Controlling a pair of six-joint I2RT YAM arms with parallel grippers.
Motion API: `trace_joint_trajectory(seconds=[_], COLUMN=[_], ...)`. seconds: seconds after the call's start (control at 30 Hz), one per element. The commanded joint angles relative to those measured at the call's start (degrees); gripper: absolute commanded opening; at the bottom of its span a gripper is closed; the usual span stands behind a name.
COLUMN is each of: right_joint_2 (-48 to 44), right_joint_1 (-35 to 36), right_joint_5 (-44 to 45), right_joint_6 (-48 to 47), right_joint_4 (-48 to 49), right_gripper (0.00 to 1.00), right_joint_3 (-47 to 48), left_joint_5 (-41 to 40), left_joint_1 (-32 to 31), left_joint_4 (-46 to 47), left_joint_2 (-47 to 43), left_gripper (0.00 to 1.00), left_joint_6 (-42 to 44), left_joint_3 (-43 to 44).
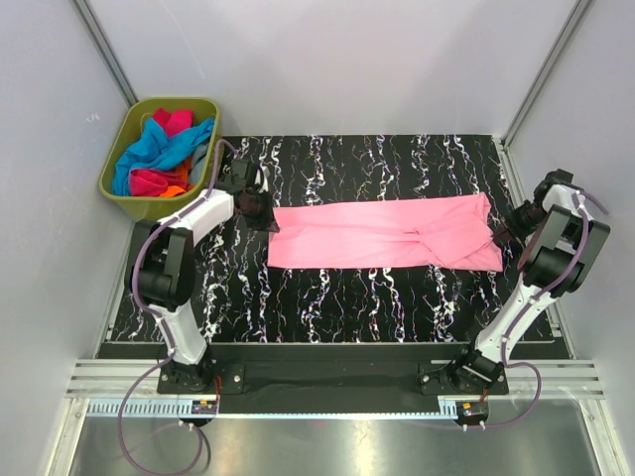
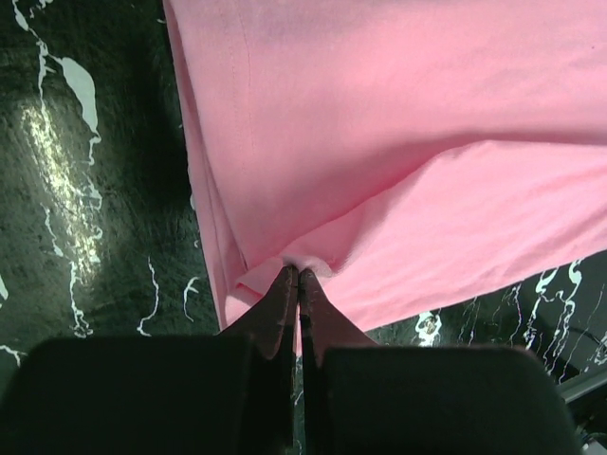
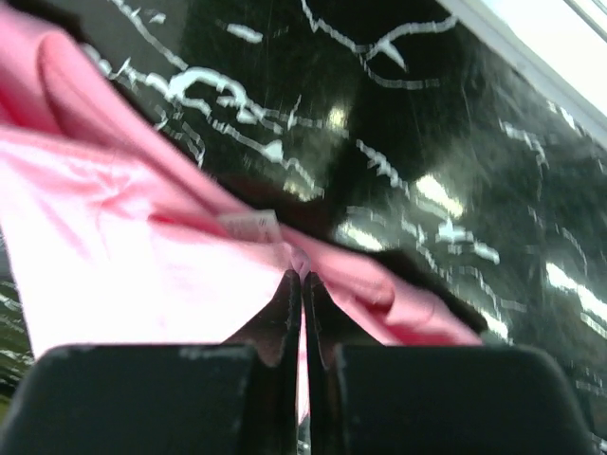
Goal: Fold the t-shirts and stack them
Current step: Fold the tshirt
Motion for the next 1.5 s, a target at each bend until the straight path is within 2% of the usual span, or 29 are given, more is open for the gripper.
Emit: trace_joint_trajectory(seconds=[0.0, 0.3, 0.47, 0.7, 1.0, 1.17, 1.47], right_joint_2=[-8.09, -23.46, -32.00, -41.49, -57.65, -60.75, -62.69], right_joint_1=[-0.48, -0.48, -0.48, -0.39, 0.23, 0.14, 0.14], right_joint_5=[1.77, 1.33, 5.20, 12.57, 11.62, 13.72, 13.46], right_joint_6=[2.41, 5.84, 8.21, 9.26, 14.62, 13.40, 13.14], right_joint_4=[-3.21, -6.73, -11.91, -21.22, -24.58, -27.56, -30.64], right_gripper=[0.00, 0.00, 0.00, 0.00, 0.00, 0.00, 0.00], right_joint_3=[2.69, -6.53, -12.68, -12.16, -20.77, -20.16, -22.71], left_joint_5=[1.00, 1.96, 3.54, 5.39, 9.87, 11.71, 10.32], left_joint_1=[-0.04, -0.13, -0.40, -0.83, -0.84, -0.75, -1.10], left_joint_4=[1.21, 0.60, 0.07, -0.19, -1.51, -2.04, -5.72], left_joint_2=[-4.96, -14.01, -20.42, -29.21, -37.57, -42.84, -44.34], left_gripper=[0.00, 0.00, 0.00, 0.00, 0.00, 0.00, 0.01], left_joint_6=[1.28, 2.24, 1.98, 0.57, -0.57, -1.18, -8.12], left_joint_3=[-1.61, -9.34, -15.05, -24.02, -30.61, -34.48, -36.68])
